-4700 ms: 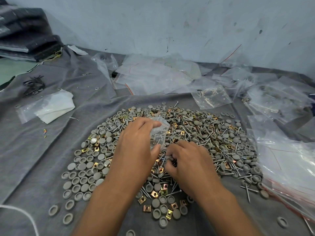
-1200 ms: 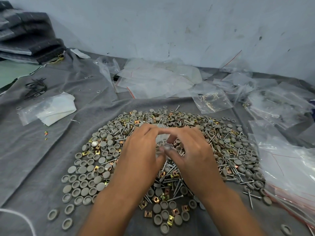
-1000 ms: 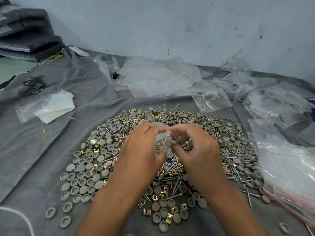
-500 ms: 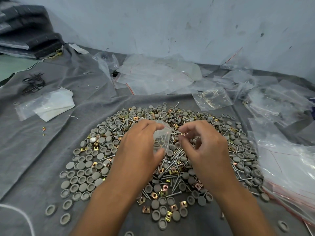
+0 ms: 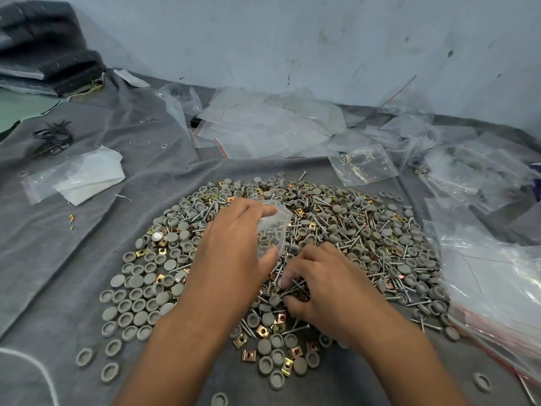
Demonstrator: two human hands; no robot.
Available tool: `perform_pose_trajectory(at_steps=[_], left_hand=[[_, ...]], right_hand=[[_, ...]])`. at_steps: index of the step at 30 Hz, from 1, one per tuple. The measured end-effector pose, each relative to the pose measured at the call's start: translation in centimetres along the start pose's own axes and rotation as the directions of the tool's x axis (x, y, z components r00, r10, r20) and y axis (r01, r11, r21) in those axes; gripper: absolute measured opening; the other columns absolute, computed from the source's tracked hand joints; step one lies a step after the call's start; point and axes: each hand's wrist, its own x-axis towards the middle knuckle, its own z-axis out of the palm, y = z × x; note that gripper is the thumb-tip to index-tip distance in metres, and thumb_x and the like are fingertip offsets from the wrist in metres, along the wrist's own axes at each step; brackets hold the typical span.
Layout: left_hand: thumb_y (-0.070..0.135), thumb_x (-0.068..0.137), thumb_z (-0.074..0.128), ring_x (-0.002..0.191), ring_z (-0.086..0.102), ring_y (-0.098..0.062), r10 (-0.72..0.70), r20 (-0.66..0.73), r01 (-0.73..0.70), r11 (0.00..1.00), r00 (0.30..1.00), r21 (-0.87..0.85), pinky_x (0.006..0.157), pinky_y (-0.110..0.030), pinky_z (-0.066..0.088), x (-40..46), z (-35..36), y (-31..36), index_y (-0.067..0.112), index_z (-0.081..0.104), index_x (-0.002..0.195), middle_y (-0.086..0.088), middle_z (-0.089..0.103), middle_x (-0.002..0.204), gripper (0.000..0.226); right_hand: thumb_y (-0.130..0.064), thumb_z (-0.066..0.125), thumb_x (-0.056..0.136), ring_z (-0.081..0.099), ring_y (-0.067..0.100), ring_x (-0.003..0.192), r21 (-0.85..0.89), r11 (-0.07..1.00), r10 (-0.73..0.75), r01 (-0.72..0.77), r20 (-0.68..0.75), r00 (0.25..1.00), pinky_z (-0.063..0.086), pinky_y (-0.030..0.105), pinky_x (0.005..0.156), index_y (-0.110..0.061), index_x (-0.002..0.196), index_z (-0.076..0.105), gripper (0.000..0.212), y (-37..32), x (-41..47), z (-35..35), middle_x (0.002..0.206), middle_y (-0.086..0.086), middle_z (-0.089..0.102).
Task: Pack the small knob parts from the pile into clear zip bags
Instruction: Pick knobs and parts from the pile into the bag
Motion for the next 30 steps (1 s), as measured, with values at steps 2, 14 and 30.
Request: perform_pose_trajectory(at_steps=[2, 14, 30], left_hand=[[0.030, 0.080, 0.079, 0.095, 0.042, 0.000, 0.002, -0.004, -0.002, 1.000, 1.000, -0.003, 0.098, -0.027, 0.045, 0.0, 0.0, 0.0, 0.029, 0.057, 0.134, 0.022, 0.045, 0.112, 0.058], [0.025, 0.079, 0.080, 0.091, 0.038, 0.000, 0.009, -0.014, -0.009, 1.000, 1.000, -0.004, 0.096, -0.030, 0.046, 0.1, 0.1, -0.1, 0.027, 0.059, 0.132, 0.022, 0.042, 0.106, 0.056], [0.027, 0.081, 0.080, 0.098, 0.045, -0.003, 0.015, 0.006, -0.015, 1.000, 1.000, -0.011, 0.098, -0.032, 0.046, 0.0, 0.1, 0.1, 0.027, 0.059, 0.131, 0.018, 0.050, 0.114, 0.055]], right_hand=[[-0.052, 0.063, 0.089, 0.035, 0.003, 0.101, 0.014, 0.999, -0.029, 0.029, 0.003, 1.000, 0.040, 0.029, 0.089, -0.044, 0.093, 0.054, 0.013, -0.3, -0.1, -0.1, 0.108, -0.023, 0.046], [-0.048, 0.058, 0.097, 0.037, 0.002, 0.106, 0.033, 0.998, -0.045, 0.047, -0.037, 0.998, 0.037, 0.024, 0.086, -0.040, 0.099, 0.060, 0.009, -0.6, -0.4, 0.0, 0.112, -0.021, 0.044], [-0.037, 0.066, 0.087, 0.058, 0.003, 0.071, 0.947, 0.303, 0.147, 0.104, -0.154, 0.977, 0.049, 0.019, 0.065, -0.036, 0.107, 0.073, 0.021, 0.9, 0.6, -2.3, 0.077, -0.012, 0.065]])
